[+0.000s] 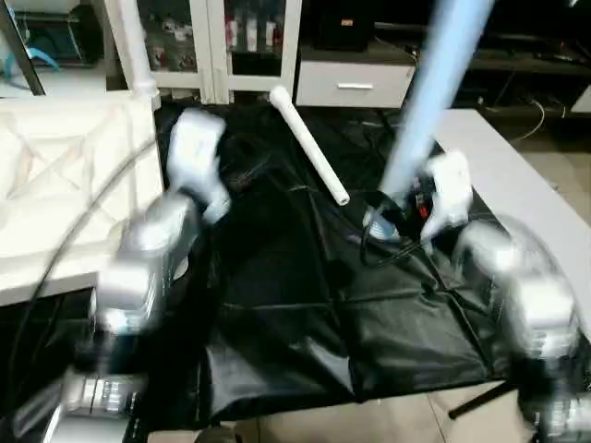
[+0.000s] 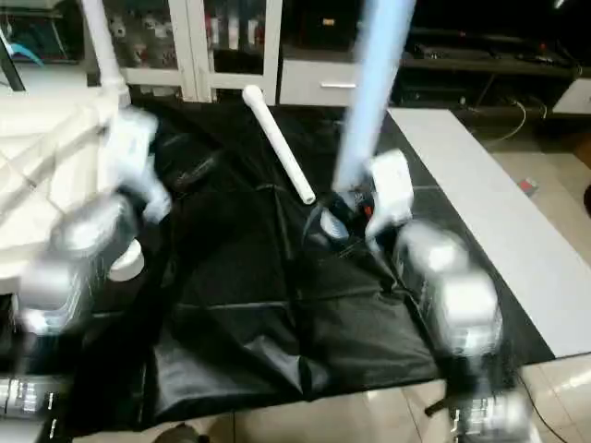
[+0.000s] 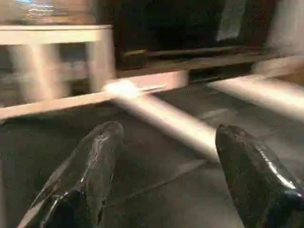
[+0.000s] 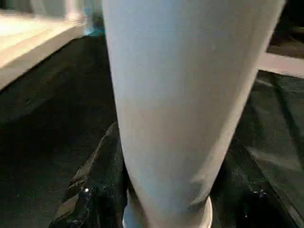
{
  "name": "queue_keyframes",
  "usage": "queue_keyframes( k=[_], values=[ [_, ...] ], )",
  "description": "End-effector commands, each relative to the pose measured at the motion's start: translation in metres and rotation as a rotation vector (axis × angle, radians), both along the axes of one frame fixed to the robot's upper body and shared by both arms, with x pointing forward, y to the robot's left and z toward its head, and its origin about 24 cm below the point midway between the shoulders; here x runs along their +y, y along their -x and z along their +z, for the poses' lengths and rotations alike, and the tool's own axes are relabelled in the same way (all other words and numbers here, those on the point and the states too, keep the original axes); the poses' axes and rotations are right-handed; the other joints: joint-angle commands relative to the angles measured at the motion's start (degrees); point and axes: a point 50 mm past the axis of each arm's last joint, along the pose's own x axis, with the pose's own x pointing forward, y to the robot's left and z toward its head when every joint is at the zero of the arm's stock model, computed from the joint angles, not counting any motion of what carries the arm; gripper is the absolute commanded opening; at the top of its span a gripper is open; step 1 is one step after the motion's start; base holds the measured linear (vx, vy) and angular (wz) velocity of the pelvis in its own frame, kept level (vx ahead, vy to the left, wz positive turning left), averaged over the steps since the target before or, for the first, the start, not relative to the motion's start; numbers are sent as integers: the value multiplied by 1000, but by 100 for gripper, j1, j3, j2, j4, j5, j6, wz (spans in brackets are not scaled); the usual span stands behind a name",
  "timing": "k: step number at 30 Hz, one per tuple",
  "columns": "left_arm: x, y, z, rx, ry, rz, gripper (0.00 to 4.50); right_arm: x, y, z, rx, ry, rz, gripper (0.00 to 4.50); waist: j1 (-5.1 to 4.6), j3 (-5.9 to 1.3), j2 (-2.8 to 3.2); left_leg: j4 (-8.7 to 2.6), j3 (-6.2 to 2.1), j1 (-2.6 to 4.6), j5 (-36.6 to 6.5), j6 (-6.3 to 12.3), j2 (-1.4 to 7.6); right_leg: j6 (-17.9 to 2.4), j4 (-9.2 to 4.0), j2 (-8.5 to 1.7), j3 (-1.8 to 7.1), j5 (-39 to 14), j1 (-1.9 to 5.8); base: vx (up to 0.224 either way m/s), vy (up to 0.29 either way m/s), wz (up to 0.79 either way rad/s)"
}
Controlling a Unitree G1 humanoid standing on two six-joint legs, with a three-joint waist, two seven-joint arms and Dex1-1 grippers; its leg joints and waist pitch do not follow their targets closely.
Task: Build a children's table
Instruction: Pick table leg
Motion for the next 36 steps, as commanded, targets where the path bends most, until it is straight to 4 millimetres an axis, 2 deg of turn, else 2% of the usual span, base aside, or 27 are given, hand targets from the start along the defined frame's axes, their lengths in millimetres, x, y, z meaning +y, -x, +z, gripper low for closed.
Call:
queue_keyframes(
  k=[1, 5, 6, 9, 10, 11, 12, 13, 15, 16, 17, 18, 19, 20, 21, 22, 23, 26, 27, 28, 29, 31, 32, 33, 34, 35, 36],
  values=[
    [1, 4, -2, -84, -50, 71, 354, -2, 6, 3, -29, -73, -93, 189, 25, -488, 79, -347, -67, 14, -518, 192, 215, -777, -484, -661, 402, -319, 391, 0, 0, 0],
    [4, 18, -22, -70, -68, 126, 354, 12, 28, -11, -69, -91, -97, 189, 296, -457, 105, 334, -371, -286, -616, 692, 324, -1156, -914, -1693, 991, -1505, 571, 1, 33, -1],
    [3, 19, -23, -76, -65, 138, 354, 13, 30, -14, -68, -97, -106, 189, 326, -436, 184, 357, -507, -311, -580, 599, 397, -1312, -947, -1705, 929, -1801, 519, -15, 127, -7],
    [2, 20, -24, -86, -51, 156, 354, 12, 30, -18, -73, -81, -124, 189, 177, -387, 263, -210, -278, -4, -688, 993, 278, -1109, -756, -863, 409, -2056, 258, -44, 213, -4],
    [2, 21, -24, -106, -50, 173, 354, 11, 29, -19, -83, -70, -129, 189, -36, -421, 382, -461, -162, 317, -1075, 1237, 195, -829, -470, -346, 31, -1853, 47, -62, 250, 14],
    [1, 21, -25, -104, -39, 179, 354, 10, 28, -20, -76, -89, -125, 189, -228, -387, 327, -800, -339, 184, -1169, 1876, -13, -431, 86, 102, -456, -1185, 78, -62, 250, 14],
    [1, 21, -25, -104, -39, 179, 354, 10, 28, -20, -76, -89, -125, 189, -273, -369, 497, -889, -332, 222, -1154, 2111, -81, -203, 409, 212, -599, -1065, 0, -71, 253, 32],
    [-1, 22, -26, -111, -40, 186, 354, 10, 28, -20, -85, -74, -114, 189, -359, -356, 391, -871, -644, 277, -816, 2856, -54, 326, 589, 178, -577, -1026, -59, -76, 195, 53],
    [-2, 22, -25, -117, -42, 187, 354, 10, 27, -20, -87, -62, -103, 189, -389, -359, 241, -869, -790, 220, -709, 2819, -45, 352, 475, -48, -303, -1005, -84, -86, 175, 52],
    [-3, 21, -24, -118, -39, 203, 354, 10, 25, -21, -92, -50, -94, 189, -297, -441, -59, -685, -683, -217, -1337, 1720, -286, 583, -134, -871, 276, -893, 245, -119, 165, 53],
    [-4, 20, -22, -125, -41, 204, 354, 10, 24, -21, -96, -44, -89, 189, -202, -523, -105, 1401, -928, -821, -1670, 679, -298, 569, -850, -2670, 893, -336, 453, -119, 165, 53],
    [-5, 19, -21, -132, -43, 203, 354, 9, 24, -21, -98, -39, -87, 189, -406, -401, 12, 1751, -1103, -867, -1749, -496, -196, 592, -826, -2482, 70, -484, 355, -119, 213, 29],
    [-6, 19, -20, -137, -73, 205, 354, 9, 23, -21, -100, -36, -87, 189, -405, -367, -9, 1711, -960, -730, -1716, -829, -230, 313, -829, -2183, -369, -759, 426, -136, 304, -5],
    [-6, 19, -20, -142, -94, 206, 354, 9, 23, -21, -101, -34, -87, 189, -428, -381, -7, 1186, -616, -329, -1172, -769, -175, -453, -885, -1556, -1263, -2138, 548, -136, 304, -5],
    [-8, 18, -19, -147, -92, 207, 354, 7, 23, -21, -101, -33, -88, 189, -454, -338, 207, 756, -666, -55, -1284, -514, -60, -682, -917, -1348, -1622, -2846, 626, -101, 335, 9],
    [-9, 18, -18, -152, -79, 213, 354, 7, 23, -21, -101, -33, -90, 189, -693, -447, 608, -136, -1004, -142, -1442, -224, -4, -499, -217, -585, -1468, -1808, 1000, -33, 331, 56],
    [-10, 16, -18, -151, -29, 229, 354, 6, 22, -22, -100, -33, -90, 189, -896, -533, 625, -291, -1528, 189, -758, -123, 264, -632, 371, -70, -955, -491, 287, -33, 331, 56],
    [-13, 14, -18, -144, -28, 229, 354, 4, 22, -22, -100, -30, -94, 189, -882, -442, 728, -374, -2206, 234, 213, -18, 439, -439, 827, 27, -480, -1525, -69, -35, 179, 55],
    [-15, 14, -18, -141, -43, 226, 354, 2, 22, -21, -102, -32, -97, 189, -817, -511, 583, -551, -2541, 226, -100, 10, 474, -453, 821, 54, -186, -1688, -28, -86, 83, 44],
    [-17, 14, -17, -141, -60, 219, 354, 1, 22, -21, -103, -37, -108, 189, -779, -535, 533, -606, -2611, 264, -356, -38, 382, -490, 789, 88, -103, -1646, -15, -104, 39, 52],
    [-17, 13, -19, -126, -88, 229, 354, -1, 22, -21, -96, -64, -124, 189, -736, -542, 408, -611, -2285, 386, -847, 179, 550, -470, 635, -28, 147, -1050, -55, -104, 39, 52],
    [-17, 12, -21, -110, -112, 241, 354, -3, 22, -21, -88, -91, -140, 189, -525, -465, 314, -847, -1832, 97, -2151, 629, 121, -593, 329, -49, 301, -614, 157, -110, -46, 43],
    [-15, 12, -19, -119, -103, 251, 354, -2, 23, -20, -86, -95, -132, 189, -445, -415, 139, -443, -1486, -110, -2574, 587, -221, -962, -420, -536, 598, -1401, 224, -115, -77, 37],
    [-12, 12, -18, -127, -68, 256, 354, -1, 23, -20, -86, -91, -122, 189, -314, -420, -24, 26, -1069, -73, -2135, 443, -435, -1030, -786, -797, 686, -2190, 190, -134, -109, 22],
    [-11, 12, -17, -133, -57, 254, 354, 0, 23, -21, -83, -92, -123, 189, -94, -405, 44, 475, -783, -174, -820, 258, -326, -541, -876, -1112, 854, -3239, 320, -97, -96, -8],
    [-10, 12, -16, -136, -52, 252, 354, 0, 23, -22, -80, -94, -126, 189, -7, -324, 41, 410, -735, -342, -335, 114, -220, -18, -833, -1047, 787, -3709, 404, -97, -96, -8],
    [-10, 11, -16, -129, -69, 252, 354, 0, 23, -23, -75, -100, -133, 189, 83, -351, 154, 242, -725, -247, -389, 56, -84, -59, -795, -995, 737, -3682, 349, -67, -49, -14]
  ],
)
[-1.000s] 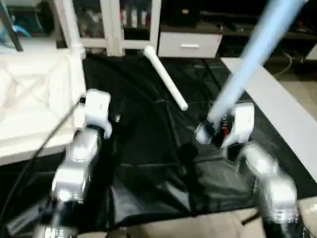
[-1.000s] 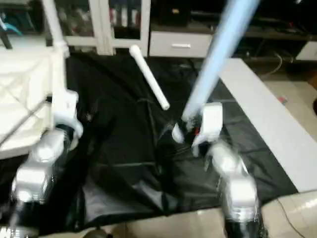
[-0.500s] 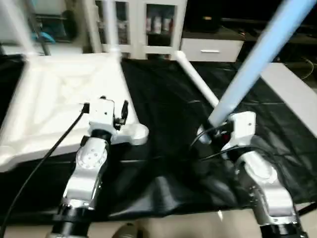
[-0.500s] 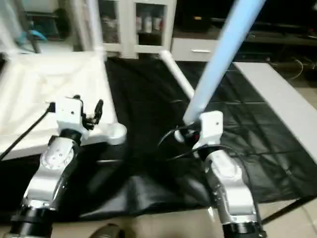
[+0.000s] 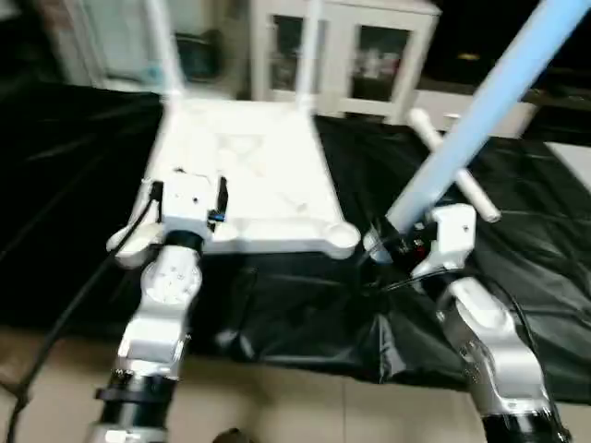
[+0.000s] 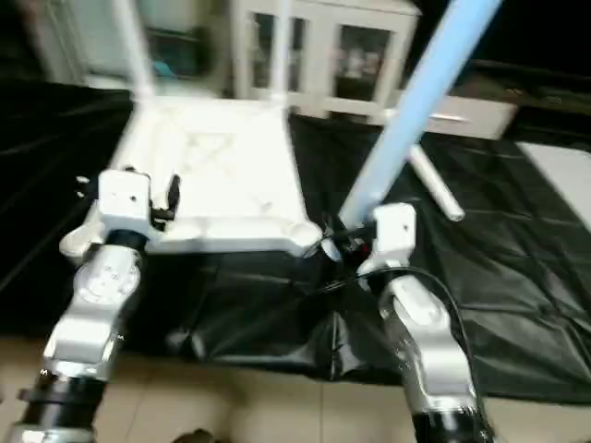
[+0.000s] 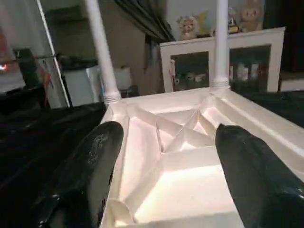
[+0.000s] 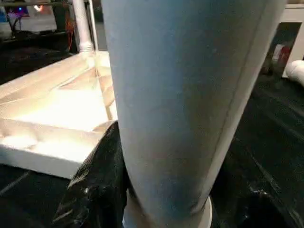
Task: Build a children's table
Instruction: Pick table leg
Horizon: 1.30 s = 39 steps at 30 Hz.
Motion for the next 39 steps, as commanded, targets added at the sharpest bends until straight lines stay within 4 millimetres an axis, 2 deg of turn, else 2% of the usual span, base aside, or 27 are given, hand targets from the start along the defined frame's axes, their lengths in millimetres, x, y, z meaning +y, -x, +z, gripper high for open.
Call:
queue_keyframes(
  k=[1, 2, 3, 5, 7, 8, 12, 13, 14, 16, 18, 21, 24, 25, 27, 28, 29, 30, 31, 32, 33, 34, 35, 36, 37, 38, 39],
  values=[
    [2, -4, 2, 8, -24, 1, 354, 0, -2, 6, -23, -20, -16, 189, 107, -241, -7, -406, 68, 49, -655, -142, 442, -90, -1005, -815, 532, -2495, 106, -82, -3, 6],
    [2, -4, 2, 10, -26, 2, 354, 0, -2, 6, -22, -22, -17, 189, 5, -290, 59, -687, 33, 179, -1121, -226, 683, -357, -785, -542, 331, -1318, 26, -82, -3, 6],
    [-1, -3, 0, 24, -29, -57, 354, 1, 1, 5, -16, -23, -14, 189, -25, -300, 154, -745, 10, 212, -1405, -285, 736, -468, -724, -524, 286, -896, 27, -73, 34, 4],
    [-6, 0, -2, 31, -28, -121, 354, 1, 4, 4, -12, -26, -17, 189, -52, -288, 155, -832, 117, 227, -2018, -340, 724, -762, -787, -624, 270, -307, 60, -51, 55, -3],
    [-8, 2, -2, 29, -26, -151, 354, 0, 5, 4, -6, -27, -21, 189, -22, -257, 78, -845, 211, 221, -2125, -354, 683, -759, -862, -695, 305, -627, 73, -16, 25, 0],
    [-8, 2, -2, 31, -28, -157, 354, 1, 5, 3, 0, -28, -16, 189, -6, -247, 65, -862, 267, 270, -2425, -375, 662, -641, -917, -723, 307, -1260, 109, 0, 0, 0],
    [-10, 6, -10, 61, -62, -241, 354, 1, 2, 3, 11, -33, -9, 189, -61, -168, 101, -953, 336, 461, -3450, -361, 637, -199, -1216, -709, 176, -3163, 194, 0, 0, 0],
    [-11, 6, -10, 68, -60, -248, 354, 0, 1, 4, 11, -33, -10, 189, -119, -127, 156, -939, 346, 670, -4000, -374, 627, -122, -1351, -642, 4, -3561, 170, 27, 54, -17],
    [-11, 8, -12, 75, -49, -249, 354, -1, 1, 6, 10, -37, 2, 189, -178, -131, 177, -1022, 294, 657, -4165, -379, 658, -100, -1348, -595, -89, -3214, 318, 27, 54, -17],
    [-11, 9, -14, 82, -44, -254, 354, -2, 1, 7, 11, -34, 10, 189, -278, -124, 227, -1170, 248, 732, -4539, -391, 726, -145, -1260, -544, -157, -2498, 389, 60, 55, -19],
    [-7, 11, -19, 89, -50, -231, 354, -4, 1, 7, 13, -17, 13, 189, -359, -188, 196, -1190, 256, 747, -4253, -334, 700, -286, -1257, -612, -108, -2015, 457, 81, 40, -15],
    [-4, 11, -22, 97, -40, -212, 354, -5, 0, 8, 6, -7, 16, 189, -259, -294, 38, -974, 586, 345, -1907, 236, 484, -512, -1365, -790, 85, -1856, 866, 117, 6, -9],
    [-7, 11, -21, 98, -30, -227, 354, -5, -1, 10, 3, 6, 28, 189, -207, -360, 54, -904, 618, 364, -832, 575, 456, -661, -1276, -671, 27, -1223, 887, 128, -13, 2],
    [-9, 12, -21, 98, -25, -233, 354, -5, -1, 10, 4, 8, 32, 189, -222, -439, 58, -888, 526, 573, -175, 953, 488, -745, -1060, -499, -92, -74, 799, 195, -9, 8],
    [-10, 13, -21, 96, -31, -233, 354, -6, -1, 10, 7, 11, 33, 189, -342, -460, 70, -860, 295, 865, 525, 1565, 608, -666, -786, -358, -206, 596, 550, 206, -8, 8],
    [-9, 14, -21, 98, -26, -230, 354, -6, -1, 10, 9, 12, 35, 189, -482, -471, 78, -750, -60, 1452, 1030, 2323, 883, -386, -505, -350, -269, 246, -80, 187, -27, 5],
    [-9, 14, -22, 101, -24, -225, 354, -6, -1, 9, 11, 12, 36, 189, -578, -507, 36, -741, -279, 1634, 1366, 2713, 1090, -134, -317, -441, -206, -38, -312, 187, -27, 5],
    [-9, 14, -23, 100, -22, -224, 354, -6, -1, 10, 11, 11, 37, 189, -587, -469, -20, -720, -426, 1659, 1875, 3207, 1201, 308, -134, -594, -32, -368, -569, 132, -59, -7],
    [-9, 14, -23, 100, -22, -223, 354, -5, -1, 10, 11, 10, 37, 189, -569, -461, -190, -528, -102, 1262, 1632, 2697, 673, 310, -465, -732, 221, 288, -319, 68, -69, -9],
    [-9, 14, -23, 99, -20, -224, 354, -4, -2, 10, 12, 10, 38, 189, -278, -288, -408, -89, 541, 345, 148, 1900, -260, -33, -958, -900, 781, 398, 576, 68, -69, -9],
    [-10, 14, -23, 99, -20, -225, 354, -4, -2, 10, 12, 10, 38, 189, -136, -353, -388, 241, 473, 100, -583, 1500, -198, -546, -1120, -1296, 1131, 347, 898, 86, -26, 11],
    [-11, 14, -22, 97, -19, -227, 354, -4, -3, 10, 12, 10, 39, 189, -75, -355, -404, 527, 276, -268, -642, 760, 58, -1188, -968, -1394, 1099, 1033, 1190, 143, 2, 10],
    [-12, 14, -21, 96, -18, -230, 354, -4, -3, 10, 13, 9, 40, 189, -81, -342, -437, 523, 273, -351, -463, 481, 72, -1299, -921, -1253, 930, 1413, 1216, 143, 2, 10],
    [-13, 14, -21, 96, -18, -235, 354, -4, -3, 10, 14, 8, 41, 189, -92, -260, -304, 316, 254, -281, -36, 161, 197, -1541, -1017, -1168, 631, 1437, 1042, 144, 0, -3],
    [-14, 15, -22, 98, -21, -242, 354, -5, -3, 10, 15, 10, 42, 189, -124, -259, 75, -508, 269, -5, 615, 389, 426, -1267, -1127, -682, 18, 50, 918, 137, 13, 5],
    [-15, 16, -22, 100, -23, -245, 354, -6, -2, 9, 17, 12, 42, 189, -207, -261, 183, -687, 311, 240, 488, 464, 486, -1005, -1148, -483, -175, -398, 863, 137, 13, 5],
    [-14, 16, -22, 100, -23, -243, 354, -6, -2, 9, 18, 13, 42, 189, -338, -228, 270, -870, 42, 300, -265, 696, 653, -713, -761, -164, -353, -632, 749, 158, 77, 0]
  ],
)
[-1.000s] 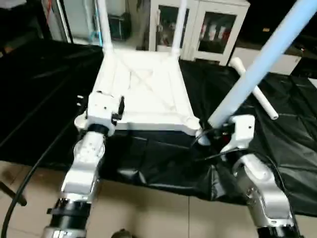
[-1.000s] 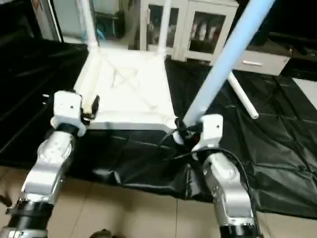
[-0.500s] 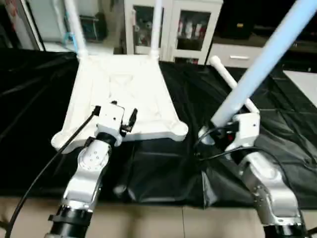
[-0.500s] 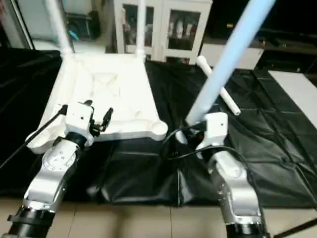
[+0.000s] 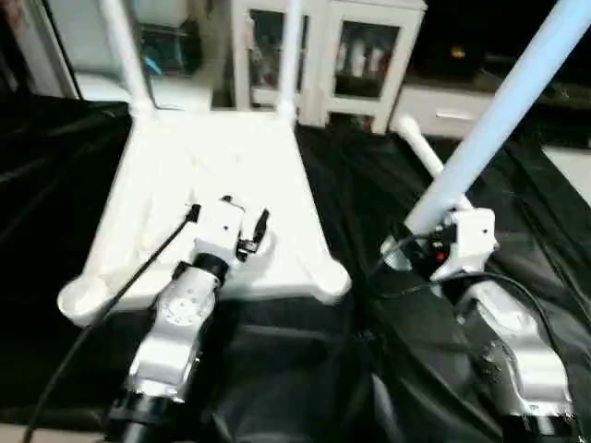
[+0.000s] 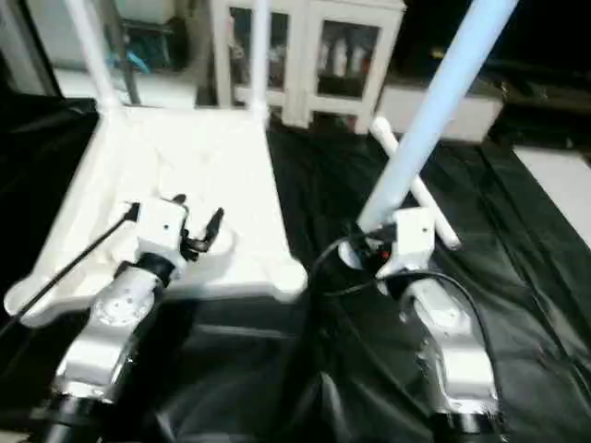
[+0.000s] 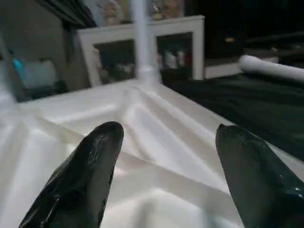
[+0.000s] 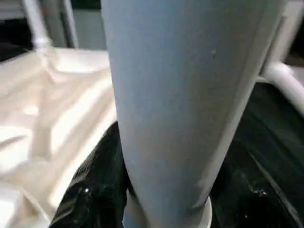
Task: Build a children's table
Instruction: Pick table leg, then insert table leg to table base
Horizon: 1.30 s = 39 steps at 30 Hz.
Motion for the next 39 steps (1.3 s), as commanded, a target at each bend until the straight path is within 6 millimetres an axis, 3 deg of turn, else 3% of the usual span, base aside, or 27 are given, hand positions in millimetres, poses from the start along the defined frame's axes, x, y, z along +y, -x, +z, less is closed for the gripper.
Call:
queue_keyframes(
  k=[1, 2, 3, 4, 5, 6, 7, 8, 9, 10, 11, 12, 13, 14, 15, 16, 17, 18, 19, 20, 22, 23, 24, 30, 31, 32, 39],
  values=[
    [1, 0, -1, 8, -2, 7, 354, -1, 0, 2, -6, 10, 12, 189, -299, -451, 153, -647, -747, 988, -230, 1546, 741, -418, 474, -39, -46, -510, -711, 184, 93, -4],
    [1, 0, -2, 13, 11, 2, 354, -3, 0, 1, -1, 15, 6, 189, -264, -457, 152, -552, -803, 981, 250, 1860, 777, -226, 606, -103, 18, -372, -824, 184, 93, -4],
    [0, 0, -3, 20, 10, -12, 354, -4, 0, 1, 1, 15, 2, 189, -184, -445, 135, -401, -666, 838, 1883, 2201, 705, 180, 701, -157, 107, 112, -1006, 147, 51, 3],
    [-2, 0, -3, 26, 17, -41, 354, -5, 0, 2, 0, 14, 0, 189, -104, -504, 23, -255, -601, 782, 4208, 2317, 685, 494, 583, -275, 271, 946, -1141, 86, 28, -3],
    [-3, 1, -4, 30, 20, -61, 354, -6, 0, 2, -1, 13, -1, 189, -37, -483, -154, -140, -390, 552, 5220, 2116, 545, 460, 241, -483, 559, 1953, -1130, 86, 28, -3],
    [-6, 2, -2, 21, 46, -128, 354, -6, 2, 5, -7, -7, 14, 189, -6, -496, -323, -18, -226, 364, 4699, 1753, 268, 374, -60, -618, 733, 2598, -1016, 0, 0, 0],
    [-8, 4, 0, 13, 70, -188, 354, -6, 3, 6, -12, -25, 30, 189, 114, -429, -430, 18, -2, -74, 2672, 1102, -162, 359, 27, -871, 896, 4078, -698, -72, -3, 4],
    [-8, 5, 0, 13, 82, -217, 354, -6, 3, 7, -14, -32, 37, 189, 137, -443, -462, -89, 17, -99, 1804, 909, -110, 207, -28, -933, 866, 4367, -600, -72, -3, 4],
    [-9, 7, 2, 20, 98, -277, 354, -6, 5, 8, -14, -53, 60, 189, 143, -461, -364, -292, 8, -76, 1016, 513, -11, -150, 18, -783, 662, 4252, -522, 0, 0, 0],
    [-10, 9, 3, 48, 93, -407, 372, -3, 9, 12, -21, -89, 143, 189, 103, -425, -248, -391, -15, 17, 494, 331, 102, -563, -14, -663, 570, 3317, -567, 0, 0, 0],
    [-10, 11, 2, 86, 88, -497, 382, -3, 10, 13, -22, -81, 188, 189, 38, -377, -150, -490, -37, 82, 20, 236, 223, -931, -64, -584, 520, 2236, -628, 0, 0, 0],
    [-10, 12, 1, 102, 81, -533, 389, -3, 11, 14, -23, -76, 206, 189, 9, -338, -151, -540, -26, 124, -330, 177, 260, -1035, -111, -566, 514, 1696, -657, -52, -3, -1],
    [-9, 13, -1, 153, 51, -629, 389, -5, 11, 15, -23, -50, 251, 189, -33, -275, -55, -634, -10, 154, -1131, 24, 307, -1152, -182, -567, 525, 738, -660, -85, 10, 3],
    [-9, 13, -2, 173, 36, -661, 392, -6, 12, 15, -22, -37, 266, 189, -57, -228, -86, -673, 25, 174, -1575, -64, 318, -1152, -241, -574, 541, 220, -682, -85, 10, 3],
    [-8, 13, -3, 194, 27, -686, 415, -7, 11, 15, -17, -36, 277, 189, -61, -169, -39, -699, 68, 245, -2311, -279, 322, -1100, -344, -608, 568, -721, -740, -88, 9, 9],
    [-8, 12, -5, 230, 19, -729, 426, -9, 11, 15, -10, -36, 296, 189, -70, -87, -72, -713, 103, 314, -2943, -443, 307, -918, -480, -647, 577, -1772, -806, -108, 8, 12],
    [-8, 12, -8, 264, 7, -763, 430, -11, 12, 16, -4, -37, 316, 189, -54, -110, -42, -685, 129, 429, -3197, -539, 281, -693, -613, -699, 561, -2501, -826, -108, 8, 12],
    [-8, 11, -10, 300, -14, -792, 432, -12, 12, 17, 4, -34, 341, 189, -42, -99, -39, -702, 110, 432, -3148, -507, 287, -620, -636, -724, 557, -2632, -816, -106, 14, 9],
    [-8, 10, -13, 335, -34, -822, 437, -14, 13, 18, 12, -32, 366, 189, -22, -119, -60, -744, 110, 373, -2872, -464, 309, -561, -632, -741, 559, -2518, -748, -66, 17, 4],
    [-6, 4, -18, 385, -74, -813, 437, -15, 15, 20, 21, -19, 398, 189, -6, -145, -32, -795, 120, 328, -2506, -421, 331, -591, -583, -734, 552, -2134, -700, -66, 17, 4],
    [-5, -4, -21, 420, -143, -812, 444, -17, 16, 22, 34, -7, 440, 189, -5, -146, -57, -817, 137, 269, -2160, -373, 340, -644, -563, -747, 548, -1778, -661, 0, 0, 0],
    [-6, -6, -21, 419, -159, -823, 444, -17, 17, 23, 39, -5, 453, 189, -6, -145, -55, -812, 146, 262, -2089, -378, 347, -685, -570, -778, 546, -1793, -665, 0, 0, 0],
    [-8, -8, -20, 421, -154, -834, 444, -17, 17, 23, 41, -1, 460, 189, -17, -140, -125, -812, 157, 255, -2063, -353, 348, -674, -587, -785, 540, -1877, -663, 0, 0, 0],
    [-18, -13, -19, 479, -154, -915, 444, -18, 15, 25, 42, 29, 485, 189, -19, -172, -121, -820, 184, 228, -1818, -343, 389, -918, -516, -824, 518, -1427, -651, 0, 0, 0],
    [-21, -11, -21, 505, -151, -959, 444, -17, 14, 25, 42, 31, 486, 189, -8, -184, -19, -803, 192, 247, -1810, -359, 380, -968, -490, -823, 528, -1273, -672, 0, 0, 0],
    [-26, -8, -22, 547, -141, -1004, 428, -17, 14, 25, 43, 43, 487, 189, -23, -186, -69, -803, 219, 252, -1759, -331, 369, -990, -510, -808, 537, -1143, -674, 0, 0, 0],
    [-30, -10, -29, 614, -212, -1032, 377, -21, 15, 27, 50, 54, 496, 189, 42, -248, -111, -729, 296, 233, -950, 16, 378, -1289, -409, -781, 535, -131, -648, 25, -6, 1]
  ],
)
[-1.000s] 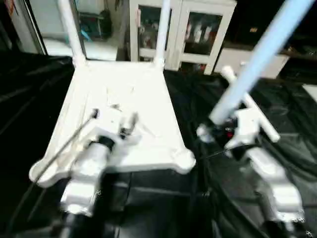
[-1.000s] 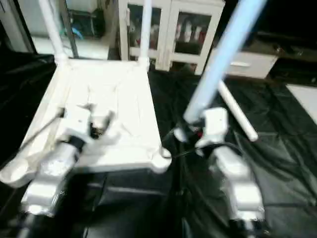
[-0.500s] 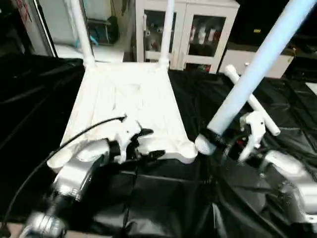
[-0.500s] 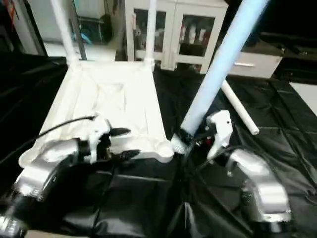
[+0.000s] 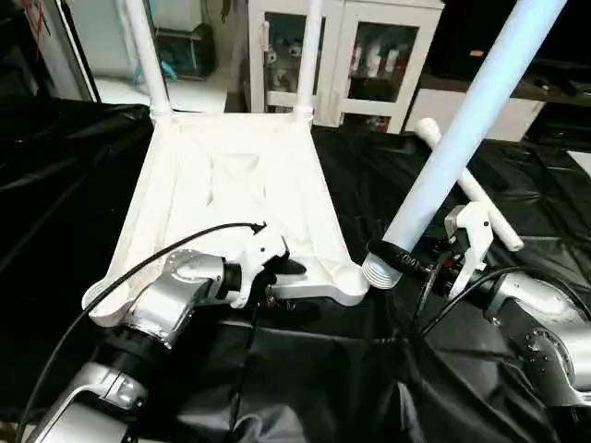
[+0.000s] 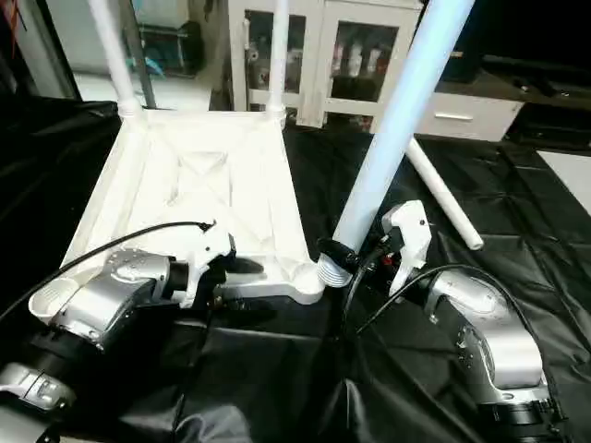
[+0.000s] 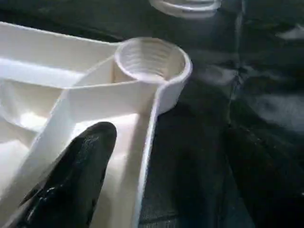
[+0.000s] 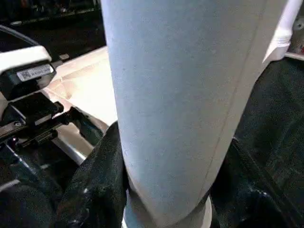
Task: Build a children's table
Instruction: Insert table leg to table base
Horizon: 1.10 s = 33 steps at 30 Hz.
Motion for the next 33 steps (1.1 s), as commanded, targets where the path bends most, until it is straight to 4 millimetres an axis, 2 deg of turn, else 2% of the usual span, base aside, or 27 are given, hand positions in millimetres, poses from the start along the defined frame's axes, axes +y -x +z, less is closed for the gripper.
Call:
queue_keyframes(
  k=[1, 3, 5, 6, 10, 11, 13, 15, 16, 17, 19, 23, 25, 29, 33],
  values=[
    [-1, -6, -2, -22, -80, 4, 372, -1, 0, 7, -24, 12, 14, 189, 28, -409, -4, -488, -185, 81, -656, 150, 535, -1302, -339, -456, 251, -489, 149, 54, -14, 0],
    [-2, -10, -4, -29, -113, 29, 356, 0, 0, 5, -23, 22, 17, 189, 44, -433, -8, -471, -185, 52, -491, 233, 538, -1373, -302, -464, 242, -210, 175, 27, -7, 0],
    [-2, -10, -4, -29, -113, 29, 346, 0, 0, 5, -23, 22, 17, 189, 38, -438, -8, -447, -168, 44, -407, 315, 530, -1456, -273, -435, 228, 73, 160, 0, 0, 0],
    [-4, -11, -4, -15, -134, 44, 337, 1, 0, 6, -24, 24, 21, 189, 42, -427, 33, -461, -179, 37, -557, 309, 539, -1485, -286, -458, 226, -115, 176, 0, 0, 0],
    [-8, -14, -4, -17, -160, 44, 301, 2, 2, 7, -25, 25, 31, 189, 22, -379, 9, -520, -180, 73, -1135, 105, 566, -1409, -384, -449, 235, -883, 145, 0, 0, 0],
    [-9, -16, -3, -12, -192, 46, 295, 2, 3, 8, -23, 29, 41, 189, 34, -372, 25, -526, -183, 90, -1281, 26, 562, -1357, -401, -454, 240, -1092, 132, 0, 0, 0],
    [-9, -17, -3, -9, -206, 48, 262, 2, 3, 7, -22, 31, 45, 189, 38, -359, 19, -548, -195, 91, -1426, -71, 569, -1240, -429, -466, 251, -1318, 126, 0, 0, 0],
    [-9, -17, -2, -9, -204, 51, 256, 2, 3, 7, -22, 32, 46, 189, 33, -353, 27, -556, -202, 88, -1491, -102, 568, -1212, -442, -469, 251, -1419, 123, 0, 0, 0],
    [-9, -18, -2, -10, -202, 52, 238, 2, 4, 7, -23, 33, 47, 189, 33, -361, 19, -556, -206, 84, -1478, -116, 569, -1194, -441, -470, 250, -1417, 126, 0, 0, 0],
    [-10, -19, 0, -11, -188, 52, 226, 2, 3, 7, -24, 32, 46, 189, 36, -360, 60, -556, -209, 83, -1473, -128, 564, -1195, -440, -465, 251, -1376, 116, 0, 0, 0],
    [-14, -21, 3, -25, -150, 48, 218, 3, 3, 8, -29, 31, 46, 189, 25, -358, 47, -560, -205, 81, -1518, -145, 561, -1196, -449, -458, 250, -1348, 119, 0, 0, 0],
    [-17, -22, 5, -65, -133, 24, 183, 3, 3, 10, -32, 32, 51, 189, 68, -362, 30, -543, -174, 122, -1510, -80, 557, -1204, -482, -468, 265, -1409, 90, 0, 0, 0],
    [-18, -22, 4, -84, -146, 15, 168, 3, 4, 9, -31, 35, 54, 189, 85, -374, 15, -549, -170, 102, -1305, -22, 570, -1209, -459, -460, 257, -1200, 99, 0, 0, 0],
    [-15, -21, 1, -83, -174, 18, 139, 4, 3, 9, -36, 39, 59, 189, 117, -377, 37, -565, -181, 82, -1254, -36, 583, -1212, -422, -460, 242, -1108, 112, 0, 0, 0],
    [-9, -19, -5, -64, -204, 34, 124, 6, 1, 10, -47, 37, 56, 189, 169, -369, 19, -570, -173, 98, -1309, -61, 585, -1176, -437, -472, 249, -1215, 96, 0, 0, 0]
  ],
)
